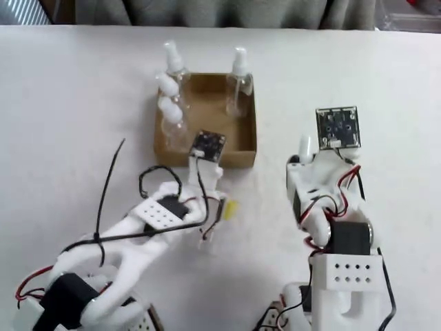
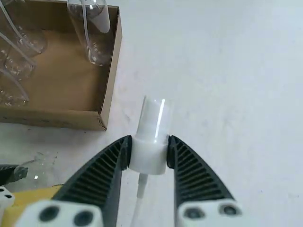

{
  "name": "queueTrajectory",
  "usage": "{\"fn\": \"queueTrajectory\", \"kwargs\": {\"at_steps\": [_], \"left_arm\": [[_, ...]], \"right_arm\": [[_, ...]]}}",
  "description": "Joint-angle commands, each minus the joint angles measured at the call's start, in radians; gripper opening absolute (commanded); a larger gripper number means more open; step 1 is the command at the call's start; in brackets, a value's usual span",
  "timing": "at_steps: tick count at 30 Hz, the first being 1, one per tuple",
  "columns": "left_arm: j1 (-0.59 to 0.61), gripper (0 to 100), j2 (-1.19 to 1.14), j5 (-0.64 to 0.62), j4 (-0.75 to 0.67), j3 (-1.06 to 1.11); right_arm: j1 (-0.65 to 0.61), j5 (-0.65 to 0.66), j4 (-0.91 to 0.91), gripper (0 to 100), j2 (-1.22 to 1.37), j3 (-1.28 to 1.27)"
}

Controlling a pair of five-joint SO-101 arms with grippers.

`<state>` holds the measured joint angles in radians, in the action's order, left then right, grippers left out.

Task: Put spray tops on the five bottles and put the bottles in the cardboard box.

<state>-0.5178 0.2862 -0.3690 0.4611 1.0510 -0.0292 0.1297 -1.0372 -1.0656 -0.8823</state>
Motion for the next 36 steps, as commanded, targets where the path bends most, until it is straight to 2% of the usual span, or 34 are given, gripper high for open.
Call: {"fn": "queueTrajectory", "kwargs": {"at_steps": [1, 5, 8, 15, 20, 24, 28, 33, 36], "left_arm": [[0.010, 30, -0.001, -0.032, 0.029, -0.046], [0.013, 31, 0.001, -0.026, 0.057, -0.051], [0.013, 33, 0.039, 0.025, 0.140, -0.078], [0.015, 37, 0.329, 0.048, 0.341, -0.084], [0.033, 37, 0.587, 0.129, 0.493, -0.084], [0.136, 37, 0.736, 0.161, 0.605, -0.092], [0.302, 37, 0.835, 0.195, 0.683, -0.091], [0.512, 37, 0.900, 0.221, 0.761, -0.081], [0.631, 37, 0.903, 0.244, 0.773, -0.055]], "right_arm": [[0.010, 0.008, -0.012, 1.5, -0.007, 0.009], [0.012, 0.005, -0.015, 1.5, -0.004, 0.008], [0.005, 0.003, -0.045, 1.5, 0.001, 0.008], [0.002, -0.006, -0.058, 1.5, 0.002, 0.008], [-0.090, -0.155, -0.059, 1.5, 0.002, 0.009], [-0.237, -0.270, -0.061, 1.5, 0.002, 0.009], [-0.415, -0.364, -0.039, 1.5, 0.002, -0.029], [-0.667, -0.379, 0.111, 1.8, 0.002, -0.141], [-0.756, -0.377, 0.251, 1.8, 0.004, -0.233]]}}
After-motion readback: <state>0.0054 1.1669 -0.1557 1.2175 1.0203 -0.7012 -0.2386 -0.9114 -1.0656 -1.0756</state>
